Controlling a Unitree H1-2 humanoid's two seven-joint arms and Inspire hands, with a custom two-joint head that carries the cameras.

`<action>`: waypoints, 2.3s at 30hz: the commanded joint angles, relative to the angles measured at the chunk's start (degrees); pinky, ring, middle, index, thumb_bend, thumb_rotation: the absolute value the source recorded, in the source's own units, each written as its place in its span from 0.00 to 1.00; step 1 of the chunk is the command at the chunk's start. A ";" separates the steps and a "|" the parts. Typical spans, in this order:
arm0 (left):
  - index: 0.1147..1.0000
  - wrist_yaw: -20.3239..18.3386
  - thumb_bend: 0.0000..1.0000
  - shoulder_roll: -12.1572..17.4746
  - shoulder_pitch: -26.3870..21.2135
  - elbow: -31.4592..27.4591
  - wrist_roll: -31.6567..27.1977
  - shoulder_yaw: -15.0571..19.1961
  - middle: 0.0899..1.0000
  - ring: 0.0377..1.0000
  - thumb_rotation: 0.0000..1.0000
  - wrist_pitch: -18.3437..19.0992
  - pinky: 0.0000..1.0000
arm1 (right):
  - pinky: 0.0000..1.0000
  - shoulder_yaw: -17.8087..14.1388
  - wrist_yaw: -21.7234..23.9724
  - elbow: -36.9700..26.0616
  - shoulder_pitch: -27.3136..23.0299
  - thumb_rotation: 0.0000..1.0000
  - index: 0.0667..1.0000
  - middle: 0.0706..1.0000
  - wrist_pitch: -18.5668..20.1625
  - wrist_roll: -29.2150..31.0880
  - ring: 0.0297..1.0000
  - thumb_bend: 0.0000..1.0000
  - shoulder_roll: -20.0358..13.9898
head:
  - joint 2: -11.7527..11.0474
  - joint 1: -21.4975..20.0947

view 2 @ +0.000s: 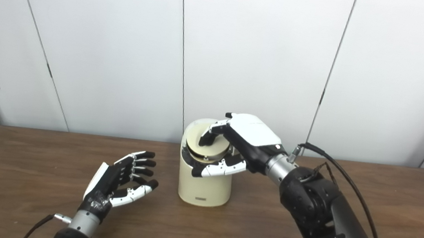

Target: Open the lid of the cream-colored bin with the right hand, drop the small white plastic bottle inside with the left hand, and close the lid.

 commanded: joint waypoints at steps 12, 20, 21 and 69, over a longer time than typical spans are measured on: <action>0.78 0.09 0.62 -0.36 -1.75 -3.23 -0.40 0.42 0.72 0.66 0.19 0.40 0.57 | 0.95 0.71 -0.84 -1.73 -0.57 0.68 0.60 0.60 -7.08 -5.40 0.81 0.68 -1.93 | 0.61 0.22; 0.77 0.14 0.63 -0.33 -1.45 -3.56 -0.54 0.59 0.72 0.66 0.21 0.38 0.56 | 0.95 0.86 -0.49 -1.84 -0.37 0.68 0.59 0.59 -7.97 -6.48 0.81 0.69 -2.16 | 1.17 0.28; 0.77 0.10 0.62 -0.32 -1.41 -3.63 -0.53 0.58 0.72 0.66 0.21 0.38 0.57 | 0.95 0.88 -0.43 -1.83 -0.37 0.68 0.60 0.59 -8.02 -6.72 0.81 0.69 -2.18 | 1.17 0.28; 0.77 0.43 0.61 -0.92 -1.44 -4.19 0.42 0.30 0.73 0.67 0.21 1.84 0.57 | 0.96 -4.54 9.12 -7.36 -2.40 0.73 0.69 0.70 1.49 -3.82 0.86 0.65 -0.81 | 1.72 0.76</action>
